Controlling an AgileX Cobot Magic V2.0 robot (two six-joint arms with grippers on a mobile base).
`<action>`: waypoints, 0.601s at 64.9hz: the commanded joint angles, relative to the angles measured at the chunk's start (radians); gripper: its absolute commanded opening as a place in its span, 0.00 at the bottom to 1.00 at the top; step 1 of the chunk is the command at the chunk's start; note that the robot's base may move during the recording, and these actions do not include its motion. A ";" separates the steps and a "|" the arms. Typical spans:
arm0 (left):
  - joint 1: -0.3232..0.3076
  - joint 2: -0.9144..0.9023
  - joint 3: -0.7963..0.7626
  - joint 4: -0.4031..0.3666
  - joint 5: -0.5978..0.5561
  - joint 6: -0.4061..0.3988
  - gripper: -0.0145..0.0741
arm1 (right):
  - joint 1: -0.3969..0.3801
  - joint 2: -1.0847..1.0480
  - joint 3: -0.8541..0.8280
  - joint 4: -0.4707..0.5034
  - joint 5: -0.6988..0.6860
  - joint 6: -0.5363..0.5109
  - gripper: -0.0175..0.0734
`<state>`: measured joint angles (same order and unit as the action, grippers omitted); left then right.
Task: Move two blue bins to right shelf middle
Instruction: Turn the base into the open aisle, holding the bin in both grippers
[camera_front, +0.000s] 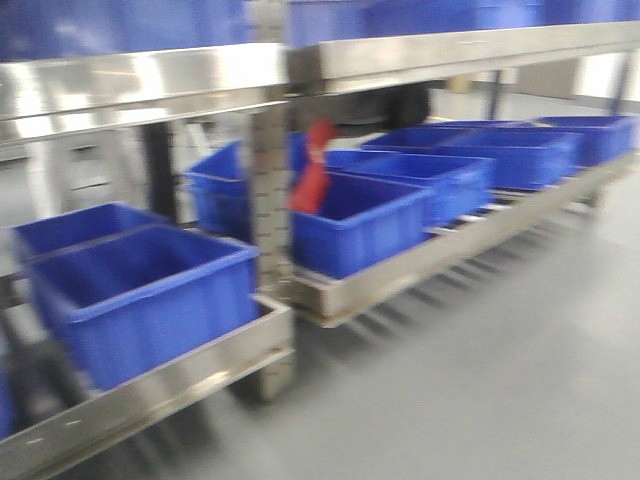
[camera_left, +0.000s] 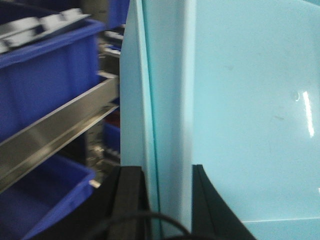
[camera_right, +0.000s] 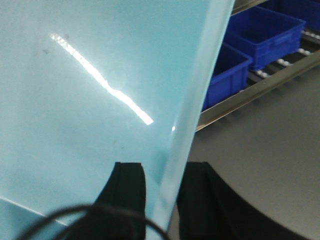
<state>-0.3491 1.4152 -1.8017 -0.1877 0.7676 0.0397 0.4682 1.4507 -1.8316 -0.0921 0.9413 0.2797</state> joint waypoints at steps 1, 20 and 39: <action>-0.007 -0.020 -0.018 -0.074 -0.112 -0.007 0.04 | 0.003 -0.014 -0.014 0.021 -0.097 -0.036 0.02; -0.007 -0.020 -0.018 -0.074 -0.112 -0.007 0.04 | 0.003 -0.014 -0.014 0.021 -0.110 -0.036 0.02; -0.007 -0.020 -0.018 -0.074 -0.112 -0.007 0.04 | 0.003 -0.014 -0.014 0.021 -0.112 -0.036 0.02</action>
<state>-0.3491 1.4152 -1.8017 -0.1877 0.7583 0.0397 0.4682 1.4507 -1.8316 -0.0958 0.9272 0.2797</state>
